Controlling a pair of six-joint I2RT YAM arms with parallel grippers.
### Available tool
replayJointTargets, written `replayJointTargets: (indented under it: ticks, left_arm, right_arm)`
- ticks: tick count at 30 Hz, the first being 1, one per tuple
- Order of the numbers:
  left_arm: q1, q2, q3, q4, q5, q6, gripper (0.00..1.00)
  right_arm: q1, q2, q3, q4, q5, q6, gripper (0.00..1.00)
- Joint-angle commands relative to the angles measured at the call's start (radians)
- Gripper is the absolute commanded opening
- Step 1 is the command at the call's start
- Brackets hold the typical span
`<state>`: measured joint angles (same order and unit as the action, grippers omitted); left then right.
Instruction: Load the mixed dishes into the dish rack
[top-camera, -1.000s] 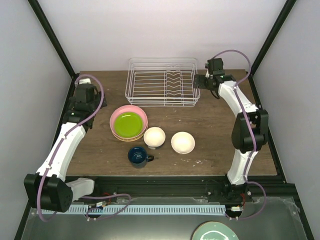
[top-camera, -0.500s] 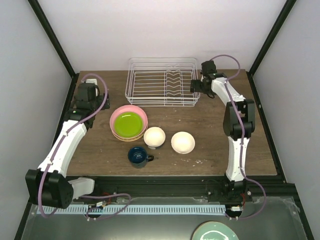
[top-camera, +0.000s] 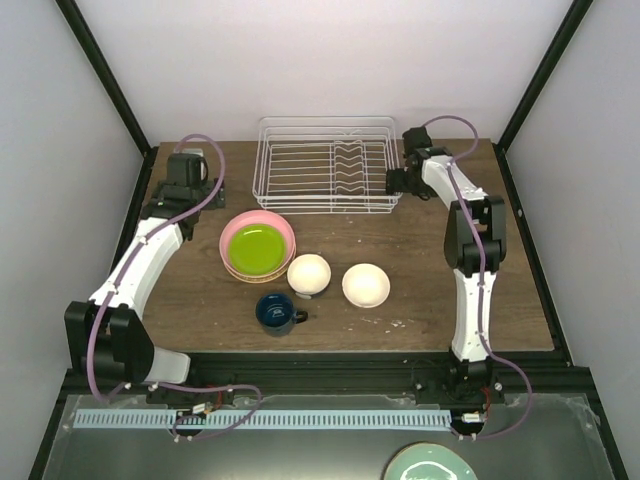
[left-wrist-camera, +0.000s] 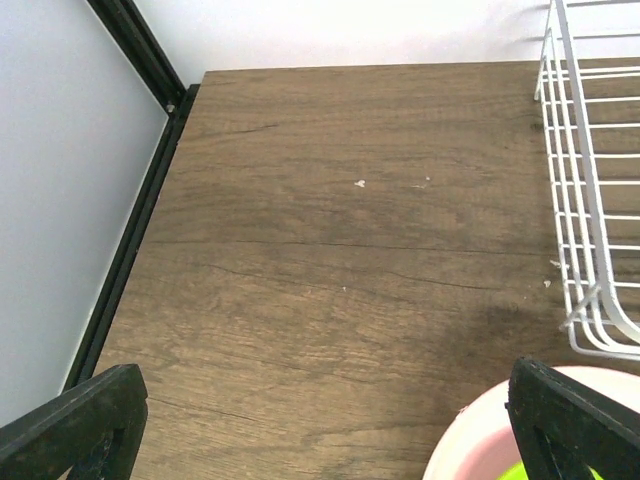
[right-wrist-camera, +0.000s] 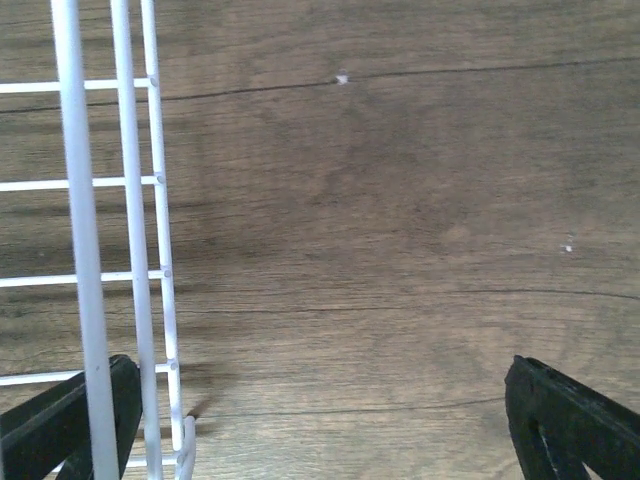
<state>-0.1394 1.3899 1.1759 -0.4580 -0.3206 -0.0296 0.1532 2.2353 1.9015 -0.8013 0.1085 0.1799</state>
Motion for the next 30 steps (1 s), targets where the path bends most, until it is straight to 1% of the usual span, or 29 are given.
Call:
replayJointTargets:
  ticks: [1, 6, 10, 15, 20, 24, 28, 30]
  left_arm:
    - [-0.005, 0.015, 0.021, 0.029, -0.009, 0.022, 1.00]
    - [-0.005, 0.038, 0.036, 0.038, -0.012, 0.044, 1.00]
    - [-0.003, 0.072, 0.057, 0.055, -0.009, 0.060, 1.00]
    - [-0.003, 0.146, 0.141, 0.052, 0.014, 0.050, 1.00]
    - [-0.003, 0.211, 0.228, 0.003, 0.074, 0.041, 1.00]
    - [-0.001, 0.227, 0.239, -0.015, 0.099, 0.003, 1.00]
    - [-0.001, 0.242, 0.237, -0.025, 0.132, -0.020, 1.00]
    - [-0.002, 0.249, 0.236, -0.027, 0.137, -0.024, 1.00]
  right_arm:
    - [-0.066, -0.040, -0.053, -0.075, 0.074, -0.008, 1.00]
    - [-0.120, -0.108, -0.144, -0.090, 0.089, -0.008, 1.00]
    - [-0.160, -0.192, -0.259, -0.091, 0.122, -0.015, 1.00]
    - [-0.208, -0.298, -0.407, -0.089, 0.158, -0.013, 1.00]
    - [-0.285, -0.390, -0.523, -0.104, 0.155, -0.013, 1.00]
    - [-0.341, -0.466, -0.617, -0.097, 0.164, -0.024, 1.00]
    - [-0.389, -0.512, -0.670, -0.094, 0.201, -0.034, 1.00]
    - [-0.419, -0.531, -0.687, -0.082, 0.188, -0.036, 1.00]
